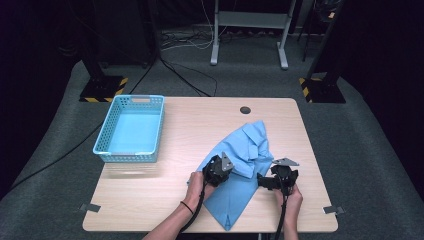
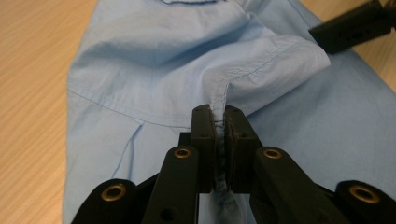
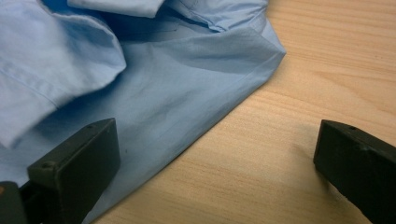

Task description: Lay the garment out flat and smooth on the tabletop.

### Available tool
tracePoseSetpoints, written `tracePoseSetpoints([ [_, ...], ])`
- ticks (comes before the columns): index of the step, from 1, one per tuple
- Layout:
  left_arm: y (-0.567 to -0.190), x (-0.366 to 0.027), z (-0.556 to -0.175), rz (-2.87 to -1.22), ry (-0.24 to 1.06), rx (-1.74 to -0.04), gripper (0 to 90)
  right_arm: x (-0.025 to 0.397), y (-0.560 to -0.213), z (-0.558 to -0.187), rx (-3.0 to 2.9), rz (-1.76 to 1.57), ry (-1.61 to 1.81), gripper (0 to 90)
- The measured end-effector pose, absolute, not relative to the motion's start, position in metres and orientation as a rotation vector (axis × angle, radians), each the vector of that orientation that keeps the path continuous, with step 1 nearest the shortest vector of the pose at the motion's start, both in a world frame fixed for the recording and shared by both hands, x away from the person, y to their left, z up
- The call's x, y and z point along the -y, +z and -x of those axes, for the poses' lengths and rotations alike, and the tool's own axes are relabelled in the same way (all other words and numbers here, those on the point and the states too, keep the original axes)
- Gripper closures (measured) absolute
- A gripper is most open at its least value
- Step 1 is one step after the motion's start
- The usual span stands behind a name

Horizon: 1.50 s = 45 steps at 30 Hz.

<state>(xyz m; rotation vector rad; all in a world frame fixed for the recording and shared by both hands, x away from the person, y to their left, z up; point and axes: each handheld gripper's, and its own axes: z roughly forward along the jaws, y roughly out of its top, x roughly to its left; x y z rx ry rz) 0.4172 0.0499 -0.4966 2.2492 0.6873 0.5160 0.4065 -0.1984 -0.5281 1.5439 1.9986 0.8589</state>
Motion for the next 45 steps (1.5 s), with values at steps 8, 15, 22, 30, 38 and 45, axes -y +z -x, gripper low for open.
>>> tracePoseSetpoints([
  [8, -0.482, -0.061, -0.431, -2.182, 0.486, -0.736, 83.6, 0.198, -0.528, -0.407, -2.001, -1.542, 0.859, 0.0],
  [15, -0.475, -0.073, -0.443, -2.125, 0.459, -0.796, 83.4, 0.198, -0.528, -0.407, -2.001, -1.542, 0.859, 0.0],
  [22, -0.469, -0.093, -0.462, -2.026, 0.384, -0.92, 83.0, 0.198, -0.528, -0.407, -2.001, -1.542, 0.857, 0.0],
  [30, -0.476, -0.118, -0.485, -1.955, 0.376, -1.094, 83.0, 0.198, -0.528, -0.407, -2.002, -1.54, 0.858, 0.0],
  [38, -0.496, -0.149, -0.513, -1.866, 0.355, -1.344, 81.9, 0.197, -0.528, -0.408, -2.009, -1.533, 0.859, 0.1],
  [45, -0.513, -0.16, -0.521, -1.873, 0.429, -1.48, 76.5, 0.197, -0.528, -0.408, -2.009, -1.532, 0.86, 0.1],
])
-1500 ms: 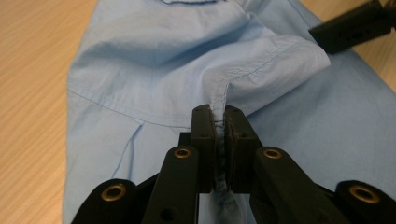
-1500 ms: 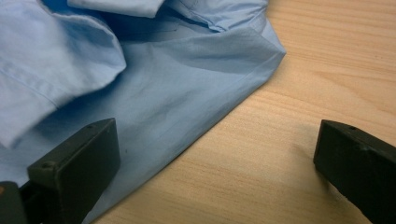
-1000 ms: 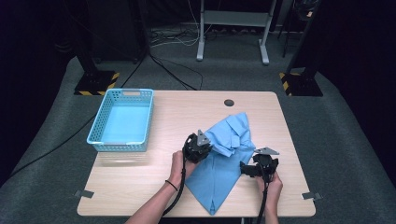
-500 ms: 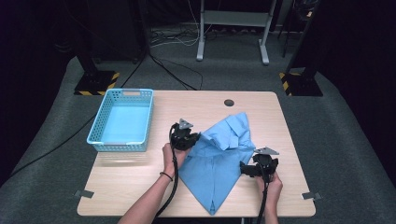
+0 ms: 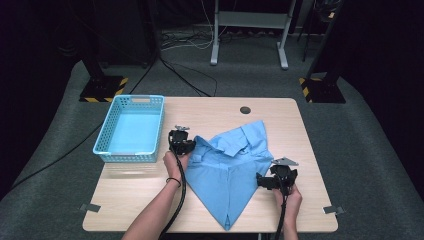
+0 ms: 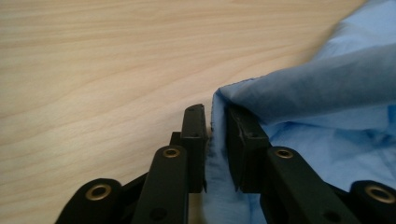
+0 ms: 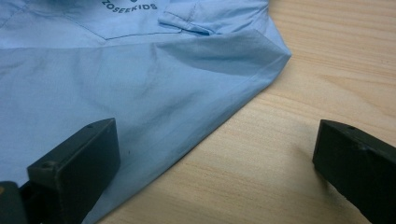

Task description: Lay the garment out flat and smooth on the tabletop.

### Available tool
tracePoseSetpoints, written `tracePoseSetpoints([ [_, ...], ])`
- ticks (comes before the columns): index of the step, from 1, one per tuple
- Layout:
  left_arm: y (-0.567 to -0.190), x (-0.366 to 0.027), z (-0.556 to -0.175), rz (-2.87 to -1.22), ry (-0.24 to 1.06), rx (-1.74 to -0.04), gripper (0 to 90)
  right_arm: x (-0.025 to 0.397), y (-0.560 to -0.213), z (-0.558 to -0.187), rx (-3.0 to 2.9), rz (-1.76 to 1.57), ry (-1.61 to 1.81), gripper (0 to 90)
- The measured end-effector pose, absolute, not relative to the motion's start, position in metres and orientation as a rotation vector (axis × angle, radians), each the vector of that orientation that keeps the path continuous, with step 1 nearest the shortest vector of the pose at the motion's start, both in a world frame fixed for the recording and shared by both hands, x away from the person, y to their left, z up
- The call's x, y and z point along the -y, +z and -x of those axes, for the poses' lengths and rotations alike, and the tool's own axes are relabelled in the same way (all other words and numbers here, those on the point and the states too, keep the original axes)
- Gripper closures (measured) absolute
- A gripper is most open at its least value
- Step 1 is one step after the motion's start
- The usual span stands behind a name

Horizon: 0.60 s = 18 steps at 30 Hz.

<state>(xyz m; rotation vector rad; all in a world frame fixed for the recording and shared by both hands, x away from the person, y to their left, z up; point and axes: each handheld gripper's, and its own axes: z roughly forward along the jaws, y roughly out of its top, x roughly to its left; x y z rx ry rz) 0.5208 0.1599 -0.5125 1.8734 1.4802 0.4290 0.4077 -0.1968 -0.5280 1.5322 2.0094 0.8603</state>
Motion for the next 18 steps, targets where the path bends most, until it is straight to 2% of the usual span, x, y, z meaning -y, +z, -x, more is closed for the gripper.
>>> tracePoseSetpoints([
  [2, -0.514, -0.159, -0.521, -1.887, 0.467, -1.477, 74.1, 0.197, -0.528, -0.408, -2.009, -1.532, 0.86, 0.0],
  [3, -0.513, -0.158, -0.52, -1.905, 0.48, -1.475, 70.2, 0.197, -0.528, -0.408, -2.009, -1.532, 0.861, 0.0],
  [6, -0.509, -0.15, -0.514, -1.983, 0.507, -1.434, 46.2, 0.197, -0.528, -0.408, -2.009, -1.532, 0.86, 0.1],
  [8, -0.506, -0.144, -0.505, -2.015, 0.565, -1.393, 33.6, 0.197, -0.528, -0.408, -2.01, -1.532, 0.861, 0.0],
  [10, -0.502, -0.141, -0.497, -2.04, 0.564, -1.362, 24.2, 0.197, -0.528, -0.408, -2.009, -1.532, 0.861, 0.0],
  [14, -0.496, -0.137, -0.472, -2.055, 0.584, -1.292, 13.8, 0.197, -0.528, -0.407, -2.01, -1.532, 0.86, 0.1],
  [18, -0.494, -0.135, -0.445, -2.072, 0.609, -1.213, 8.1, 0.196, -0.528, -0.406, -2.012, -1.529, 0.862, 0.1],
])
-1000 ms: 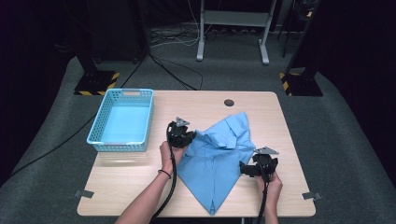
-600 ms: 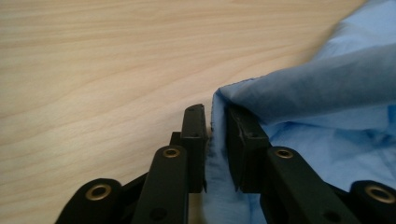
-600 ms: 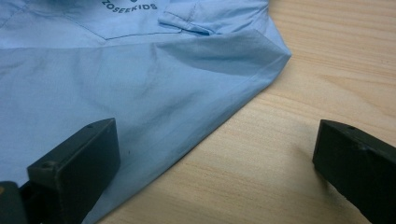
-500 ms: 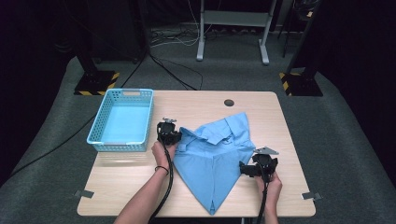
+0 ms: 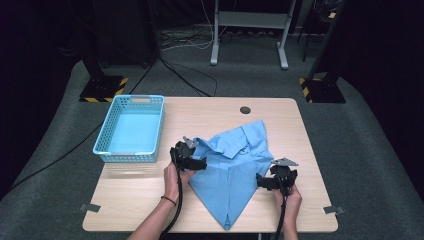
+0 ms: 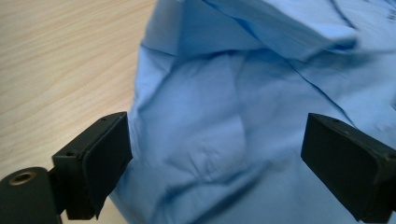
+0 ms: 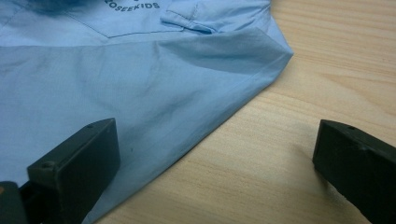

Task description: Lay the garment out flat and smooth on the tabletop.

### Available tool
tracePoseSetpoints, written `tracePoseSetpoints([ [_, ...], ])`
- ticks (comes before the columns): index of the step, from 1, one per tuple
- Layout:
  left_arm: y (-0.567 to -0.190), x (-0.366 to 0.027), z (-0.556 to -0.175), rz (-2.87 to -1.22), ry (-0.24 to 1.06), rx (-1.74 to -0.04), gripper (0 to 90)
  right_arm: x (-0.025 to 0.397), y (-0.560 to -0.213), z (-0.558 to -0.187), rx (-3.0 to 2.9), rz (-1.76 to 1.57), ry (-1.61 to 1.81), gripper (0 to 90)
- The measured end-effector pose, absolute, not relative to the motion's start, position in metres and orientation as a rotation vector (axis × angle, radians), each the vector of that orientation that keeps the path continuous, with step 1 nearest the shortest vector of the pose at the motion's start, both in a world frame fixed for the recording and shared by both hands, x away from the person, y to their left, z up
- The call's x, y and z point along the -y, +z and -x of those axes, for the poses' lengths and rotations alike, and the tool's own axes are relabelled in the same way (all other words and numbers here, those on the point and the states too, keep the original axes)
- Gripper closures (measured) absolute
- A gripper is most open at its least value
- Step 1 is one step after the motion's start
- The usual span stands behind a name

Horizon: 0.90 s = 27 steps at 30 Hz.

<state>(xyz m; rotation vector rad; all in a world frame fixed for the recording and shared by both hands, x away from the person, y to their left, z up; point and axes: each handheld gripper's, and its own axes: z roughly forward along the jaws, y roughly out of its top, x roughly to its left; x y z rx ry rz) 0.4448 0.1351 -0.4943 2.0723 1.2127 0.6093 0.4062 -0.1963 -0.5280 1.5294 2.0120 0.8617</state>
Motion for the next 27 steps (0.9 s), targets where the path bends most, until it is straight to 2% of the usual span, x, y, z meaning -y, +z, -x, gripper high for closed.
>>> tracePoseSetpoints([
  [11, -0.514, -0.117, -0.397, -2.16, 0.516, -1.067, 2.3, 0.196, -0.528, -0.407, -2.018, -1.526, 0.866, 0.0],
  [16, -0.524, -0.11, -0.395, -2.216, 0.494, -0.969, 0.2, 0.195, -0.528, -0.406, -2.044, -1.505, 0.873, 0.0],
  [19, -0.525, -0.113, -0.397, -2.205, 0.465, -0.971, 0.2, 0.195, -0.528, -0.404, -2.063, -1.481, 0.881, 0.3],
  [20, -0.528, -0.116, -0.398, -2.179, 0.421, -0.991, 0.0, 0.195, -0.528, -0.403, -2.062, -1.479, 0.88, 0.3],
  [27, -0.528, -0.119, -0.395, -2.174, 0.42, -0.984, 0.1, 0.193, -0.528, -0.395, -2.042, -1.489, 0.881, 3.0],
])
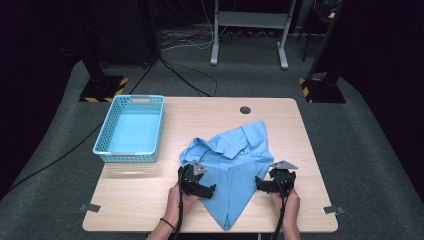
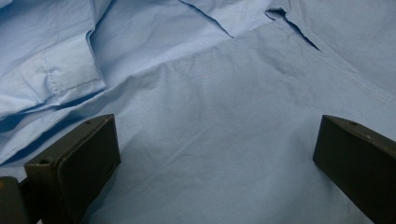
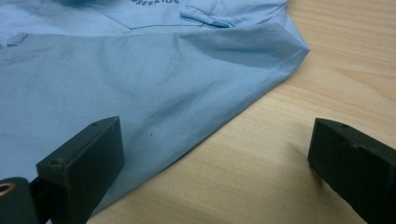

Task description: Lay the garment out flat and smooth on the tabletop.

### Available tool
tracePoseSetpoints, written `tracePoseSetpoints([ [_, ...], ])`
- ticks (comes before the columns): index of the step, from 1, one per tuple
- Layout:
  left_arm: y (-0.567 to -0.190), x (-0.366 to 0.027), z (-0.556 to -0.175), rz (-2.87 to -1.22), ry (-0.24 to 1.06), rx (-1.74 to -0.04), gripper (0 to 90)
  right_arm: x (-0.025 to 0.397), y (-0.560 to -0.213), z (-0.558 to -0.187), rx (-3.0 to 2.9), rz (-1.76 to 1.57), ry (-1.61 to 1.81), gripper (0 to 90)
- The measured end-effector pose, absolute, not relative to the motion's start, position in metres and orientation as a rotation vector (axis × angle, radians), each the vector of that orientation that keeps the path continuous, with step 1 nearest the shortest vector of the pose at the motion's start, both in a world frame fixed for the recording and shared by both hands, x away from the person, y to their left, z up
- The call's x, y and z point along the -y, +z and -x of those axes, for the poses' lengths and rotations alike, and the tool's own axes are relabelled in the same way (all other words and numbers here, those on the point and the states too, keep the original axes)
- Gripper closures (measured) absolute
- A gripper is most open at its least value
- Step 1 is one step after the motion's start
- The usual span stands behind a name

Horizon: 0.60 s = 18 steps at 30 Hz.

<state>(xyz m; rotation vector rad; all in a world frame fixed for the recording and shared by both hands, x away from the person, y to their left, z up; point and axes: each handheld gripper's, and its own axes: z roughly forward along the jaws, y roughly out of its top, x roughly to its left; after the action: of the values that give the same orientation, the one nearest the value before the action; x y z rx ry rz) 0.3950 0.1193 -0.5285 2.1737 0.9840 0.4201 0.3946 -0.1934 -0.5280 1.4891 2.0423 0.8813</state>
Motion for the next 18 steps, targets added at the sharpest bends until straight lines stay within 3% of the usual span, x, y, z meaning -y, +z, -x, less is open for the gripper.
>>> tracePoseSetpoints([
  [8, -0.525, -0.118, -0.392, -2.217, 0.42, -0.946, 0.2, 0.194, -0.528, -0.39, -2.059, -1.481, 0.887, 1.8],
  [18, -0.514, -0.08, -0.416, -2.245, 0.324, -0.806, 0.1, 0.195, -0.528, -0.395, -2.097, -1.457, 0.891, 0.0],
])
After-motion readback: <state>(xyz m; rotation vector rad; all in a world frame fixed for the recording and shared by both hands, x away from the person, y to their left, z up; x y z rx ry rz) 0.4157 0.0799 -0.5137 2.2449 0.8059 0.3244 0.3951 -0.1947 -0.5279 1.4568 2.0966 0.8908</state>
